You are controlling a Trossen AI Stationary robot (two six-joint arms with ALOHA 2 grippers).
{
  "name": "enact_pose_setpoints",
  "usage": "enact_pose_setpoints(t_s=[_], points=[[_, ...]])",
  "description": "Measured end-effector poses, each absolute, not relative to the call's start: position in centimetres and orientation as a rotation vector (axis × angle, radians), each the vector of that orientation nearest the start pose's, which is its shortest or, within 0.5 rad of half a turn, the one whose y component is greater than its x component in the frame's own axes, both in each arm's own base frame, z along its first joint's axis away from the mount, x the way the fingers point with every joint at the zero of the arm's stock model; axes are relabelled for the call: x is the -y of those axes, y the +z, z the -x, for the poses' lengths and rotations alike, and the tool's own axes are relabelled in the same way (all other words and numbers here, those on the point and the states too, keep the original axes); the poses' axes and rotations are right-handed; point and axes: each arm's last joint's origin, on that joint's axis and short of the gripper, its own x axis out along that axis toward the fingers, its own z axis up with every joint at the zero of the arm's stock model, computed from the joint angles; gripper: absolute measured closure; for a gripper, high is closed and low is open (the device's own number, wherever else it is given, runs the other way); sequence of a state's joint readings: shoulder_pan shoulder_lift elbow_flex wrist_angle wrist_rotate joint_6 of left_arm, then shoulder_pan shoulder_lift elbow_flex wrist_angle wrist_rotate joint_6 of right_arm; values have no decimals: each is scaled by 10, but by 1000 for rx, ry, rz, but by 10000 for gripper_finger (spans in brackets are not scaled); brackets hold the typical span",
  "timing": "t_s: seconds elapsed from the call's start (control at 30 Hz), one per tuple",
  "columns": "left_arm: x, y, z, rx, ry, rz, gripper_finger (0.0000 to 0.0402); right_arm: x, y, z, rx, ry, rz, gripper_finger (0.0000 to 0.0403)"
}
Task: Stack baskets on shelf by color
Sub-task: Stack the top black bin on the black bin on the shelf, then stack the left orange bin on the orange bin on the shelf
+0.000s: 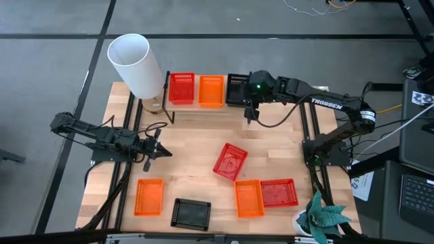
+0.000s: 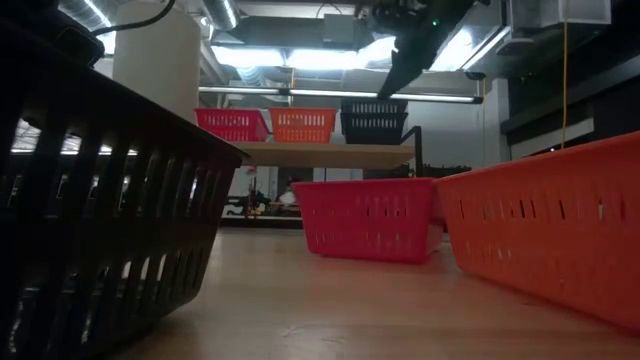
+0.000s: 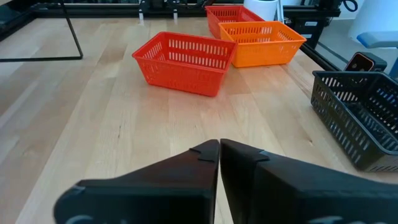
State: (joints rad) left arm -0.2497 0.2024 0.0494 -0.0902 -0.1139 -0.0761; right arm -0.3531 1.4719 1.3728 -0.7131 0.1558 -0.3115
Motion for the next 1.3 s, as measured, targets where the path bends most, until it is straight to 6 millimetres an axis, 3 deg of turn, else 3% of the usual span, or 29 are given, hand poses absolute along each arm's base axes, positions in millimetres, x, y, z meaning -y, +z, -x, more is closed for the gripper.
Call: enact_pose_setpoints(t_s=[0.2, 0.33, 0.53, 0.63, 0.73, 0.93, 1.07, 1.2, 1.3], points=[[23, 155, -104, -244, -126, 32, 391, 110, 342, -291, -840, -364, 184, 285], [23, 155, -104, -244, -126, 32, 396, 100, 352, -294, -787, -290, 59, 285], [23, 155, -104, -244, -126, 32, 400, 62, 352, -299, -772, 98, -226, 285], [23, 155, -104, -244, -126, 32, 395, 37, 348, -301, -792, 301, -266, 285], [23, 156, -104, -241, -125, 41, 391, 12, 347, -301, -832, 395, -265, 285], [26, 169, -106, -175, -127, 165, 399, -33, 344, -299, -899, 388, -206, 285], [36, 197, -109, -230, -192, 151, 401, -57, 343, -296, -917, 346, -178, 285], [55, 218, -115, -446, -307, 198, 401, -74, 343, -294, -911, 252, -159, 285], [75, 218, -120, -687, -343, 288, 401, -83, 343, -292, -901, 178, -164, 285]])
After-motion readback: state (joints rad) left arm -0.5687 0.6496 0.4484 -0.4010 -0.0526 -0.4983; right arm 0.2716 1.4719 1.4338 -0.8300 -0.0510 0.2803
